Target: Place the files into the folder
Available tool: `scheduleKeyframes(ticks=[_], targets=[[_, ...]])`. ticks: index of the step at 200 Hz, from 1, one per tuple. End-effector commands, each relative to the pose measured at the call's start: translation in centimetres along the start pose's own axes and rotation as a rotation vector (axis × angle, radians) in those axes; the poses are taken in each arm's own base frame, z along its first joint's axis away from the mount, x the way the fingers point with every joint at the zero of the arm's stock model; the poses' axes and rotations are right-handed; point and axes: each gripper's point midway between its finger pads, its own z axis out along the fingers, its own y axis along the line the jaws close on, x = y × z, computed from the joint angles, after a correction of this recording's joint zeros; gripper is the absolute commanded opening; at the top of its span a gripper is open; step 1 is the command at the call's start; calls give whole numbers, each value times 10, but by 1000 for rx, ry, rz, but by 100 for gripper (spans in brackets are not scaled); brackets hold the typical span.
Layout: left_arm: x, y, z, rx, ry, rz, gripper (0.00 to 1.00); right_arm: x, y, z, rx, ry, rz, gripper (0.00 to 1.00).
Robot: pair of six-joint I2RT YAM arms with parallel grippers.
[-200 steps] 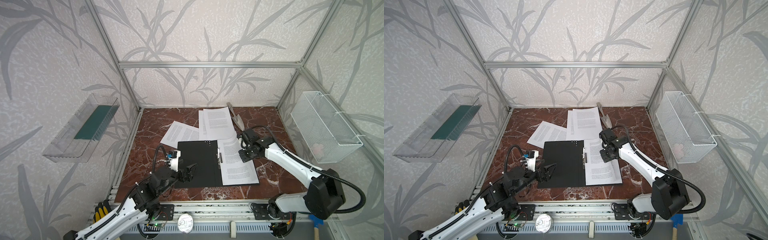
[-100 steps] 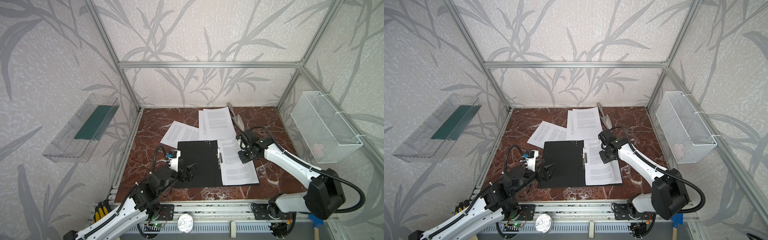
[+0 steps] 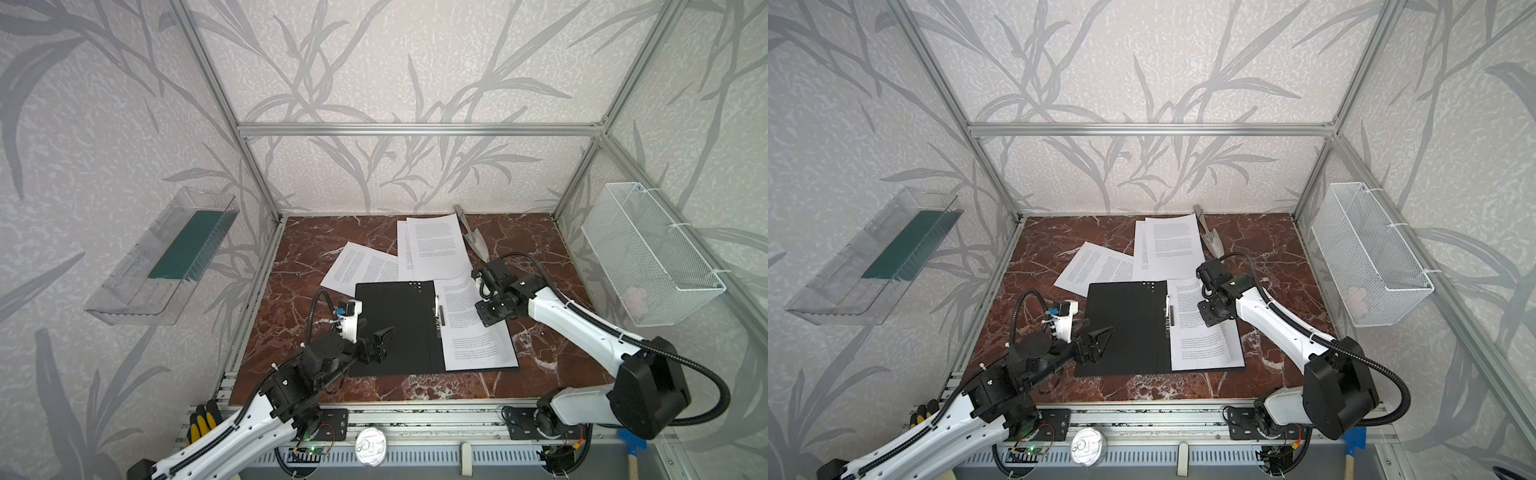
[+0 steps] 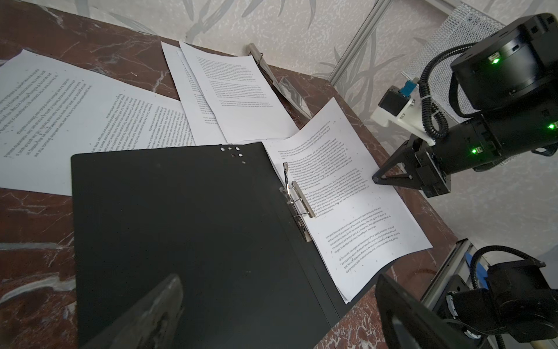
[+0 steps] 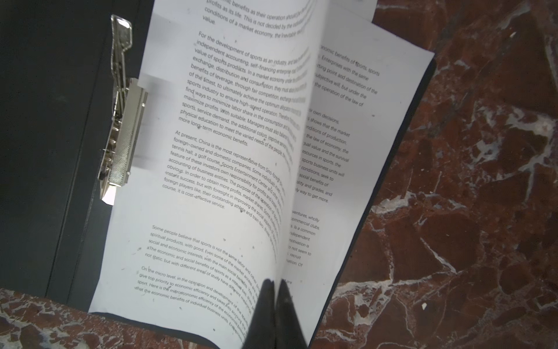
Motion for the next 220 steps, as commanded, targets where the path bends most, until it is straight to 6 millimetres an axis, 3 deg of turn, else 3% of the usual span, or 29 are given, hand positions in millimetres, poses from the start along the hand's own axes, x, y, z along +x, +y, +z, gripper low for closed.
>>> scheduleKeyframes(ticks=[1,112,159,220], targets=[[1,2,1,-8,-7,19,99,3,0,0,10,3,6,7],[1,3,1,-10,-7,20,99,0,-14,1,93,1,45,35],[1,3,2,-14,-7,23,99,-7,-17,8,115,14,46,36],[1,4,2,-19,-4,26,99,-17,-34,7,221,-27,71,45]])
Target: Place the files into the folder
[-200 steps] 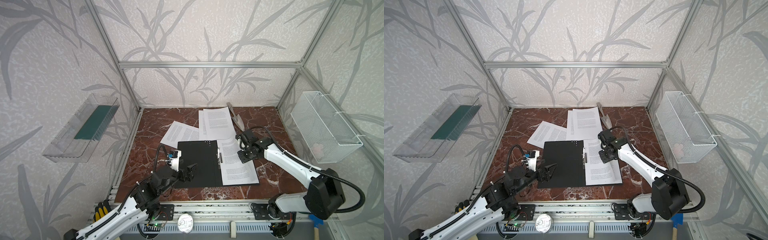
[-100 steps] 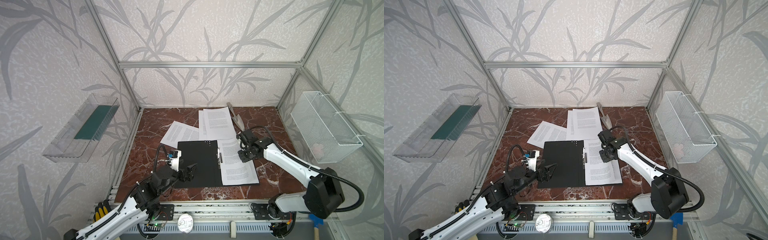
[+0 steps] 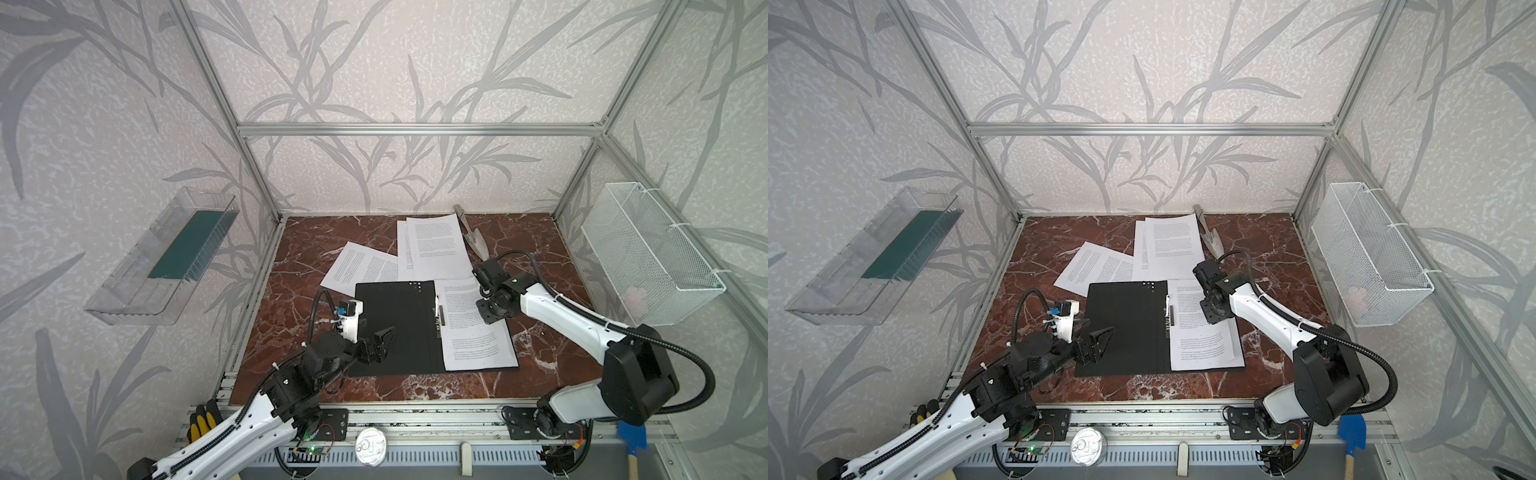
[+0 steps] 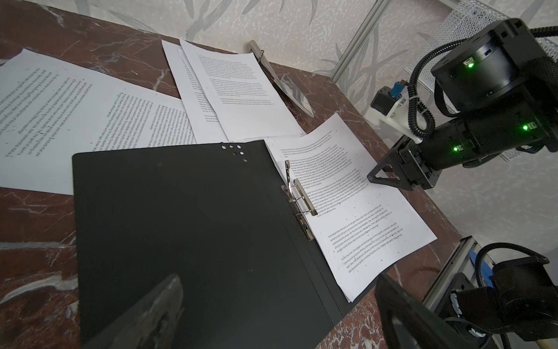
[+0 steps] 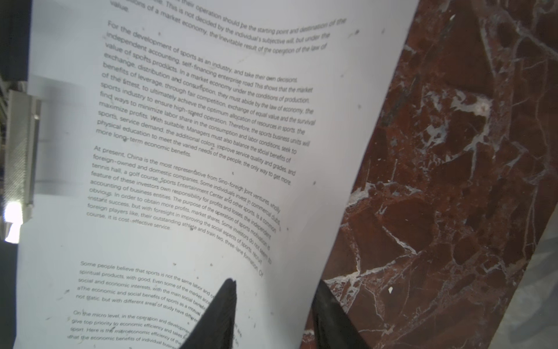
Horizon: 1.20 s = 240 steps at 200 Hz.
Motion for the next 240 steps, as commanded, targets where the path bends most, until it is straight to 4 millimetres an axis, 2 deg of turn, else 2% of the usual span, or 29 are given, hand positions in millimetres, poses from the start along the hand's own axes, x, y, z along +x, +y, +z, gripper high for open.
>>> scheduleKeyframes(ticks=[1,24,44,51,57,59,70,87,126,148,164,202,226,240], targets=[[1,4,1,-18,-7,17,99,-17,-8,-7,45,-62,21,45],[0,5,1,-27,-9,19,99,-24,-11,-6,60,-64,33,52],[0,11,0,-61,-10,33,99,-30,-29,-17,111,-88,113,64],[-1,17,-1,-97,-8,36,99,-34,-35,-28,124,-136,139,77],[-1,22,-2,-128,-5,40,99,-38,-41,-39,134,-187,172,98],[-1,23,-2,-134,-6,41,99,-39,-42,-42,135,-206,183,100],[-3,29,-4,-170,-13,43,99,-46,-50,-60,120,-311,248,99],[-6,35,-5,-209,-25,50,99,-51,-50,-80,-18,-410,333,99],[-12,52,-10,-316,-54,12,99,-53,-53,-92,-214,-481,438,99],[-18,59,-12,-369,-62,-36,99,-58,-34,-101,-347,-532,420,99],[-25,63,-12,-404,-56,-67,99,-57,-17,-99,-441,-545,414,99],[-43,77,7,-435,-6,-182,99,-50,32,-92,-502,-528,284,95],[-54,94,24,-434,6,-277,99,-47,77,-90,-551,-515,156,92],[-62,107,32,-444,5,-314,99,-44,112,-89,-573,-503,40,91]])
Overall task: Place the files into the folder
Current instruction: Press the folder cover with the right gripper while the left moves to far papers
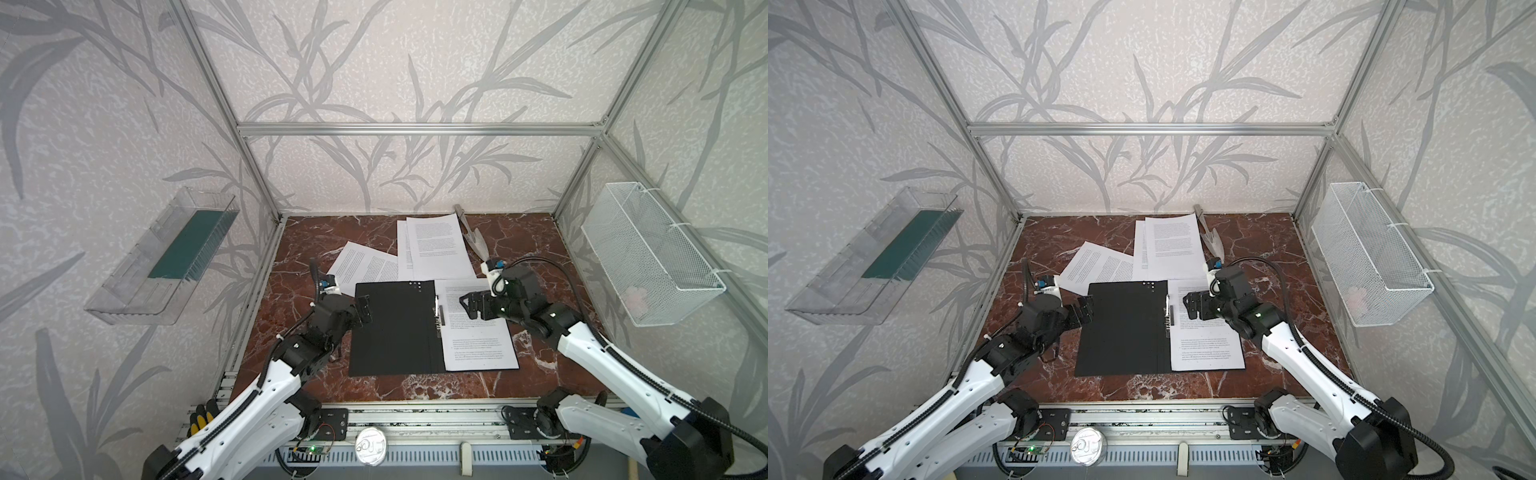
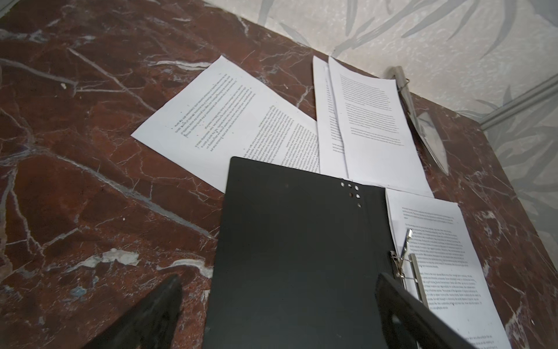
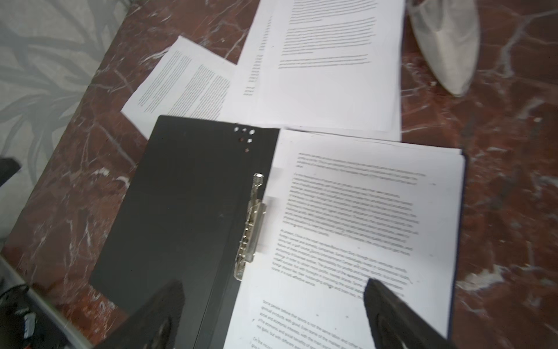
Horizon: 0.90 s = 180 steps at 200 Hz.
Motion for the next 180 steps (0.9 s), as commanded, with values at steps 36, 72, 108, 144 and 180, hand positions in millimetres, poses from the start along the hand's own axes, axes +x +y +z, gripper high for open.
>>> scheduleKeyframes(ticks=[36,72,108,144,180], targets=[[-47,21,41,18,28,-215,99,40,94,51,-178,122,-291,88],[-65,51,81,-38,57,-272,94,73,108,78,-171,215,-411,88],[-81,69,128,-132,140,-182,90,91,108,96,-176,283,-414,89],[-95,80,171,-178,250,-83,88,100,103,108,-154,307,-423,92],[-96,103,202,-203,401,-77,87,113,107,120,-181,366,-413,94]])
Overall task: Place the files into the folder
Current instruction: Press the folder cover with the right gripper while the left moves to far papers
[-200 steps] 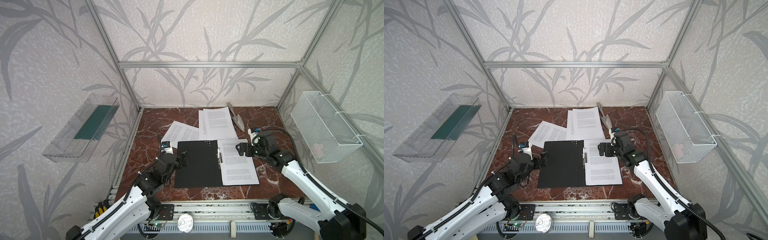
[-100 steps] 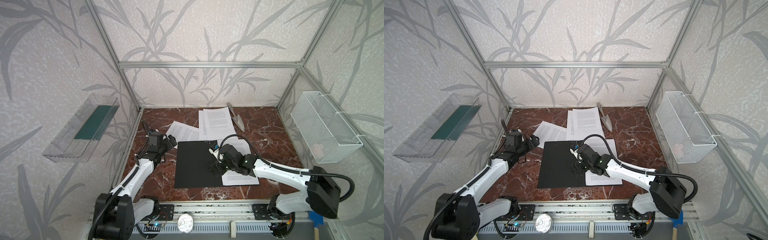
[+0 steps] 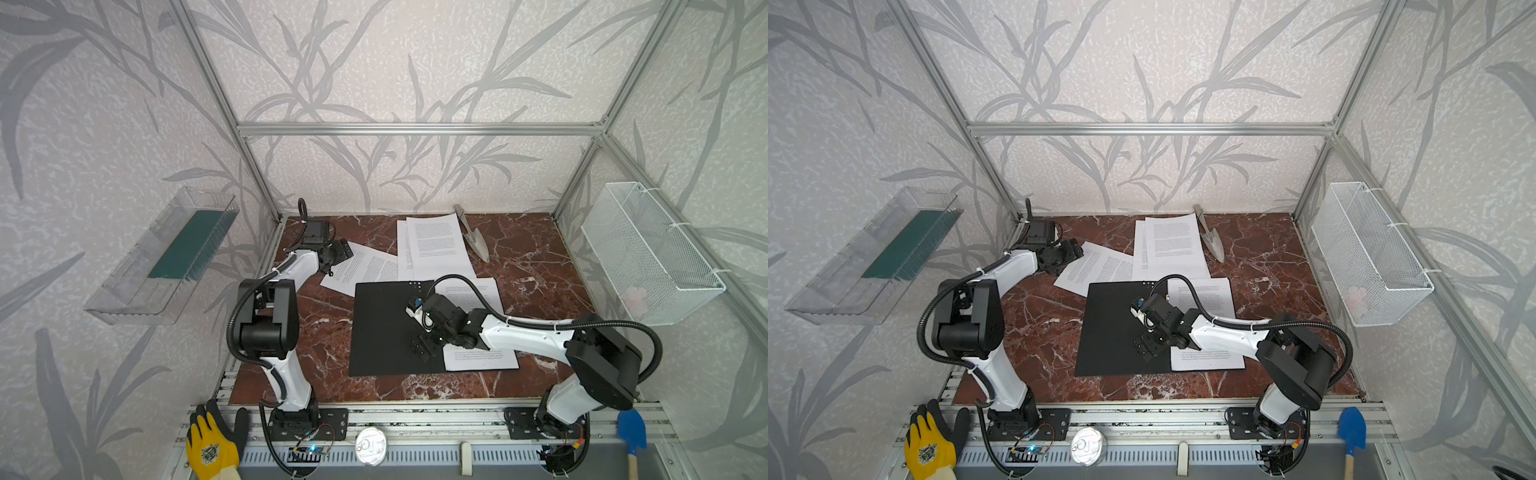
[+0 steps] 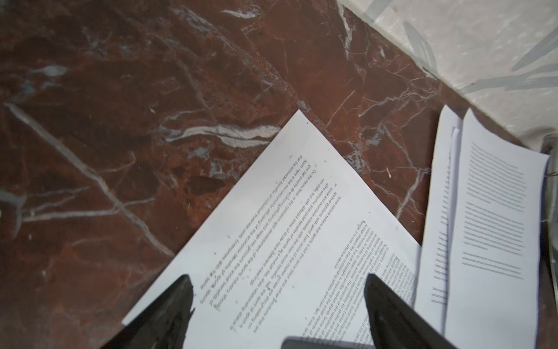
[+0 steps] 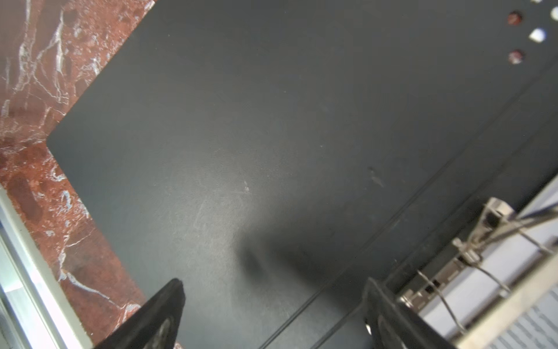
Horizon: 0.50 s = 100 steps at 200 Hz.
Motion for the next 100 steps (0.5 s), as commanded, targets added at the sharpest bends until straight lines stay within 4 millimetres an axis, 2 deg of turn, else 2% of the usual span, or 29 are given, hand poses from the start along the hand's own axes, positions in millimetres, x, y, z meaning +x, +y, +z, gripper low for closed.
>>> scheduleKeyframes(ticks=[1,43,75,79,100], targets=[[10,21,13,-26,145,47,87,-9,7,7,-25,1,-16,94],[7,32,41,101,266,-55,88,-7,5,15,-15,18,-15,94],[14,35,50,110,347,-66,92,-9,4,16,-14,17,-8,95],[15,36,51,110,354,-69,92,-3,3,23,-10,43,-6,95],[20,35,53,120,397,-71,92,-1,3,27,-15,54,0,95]])
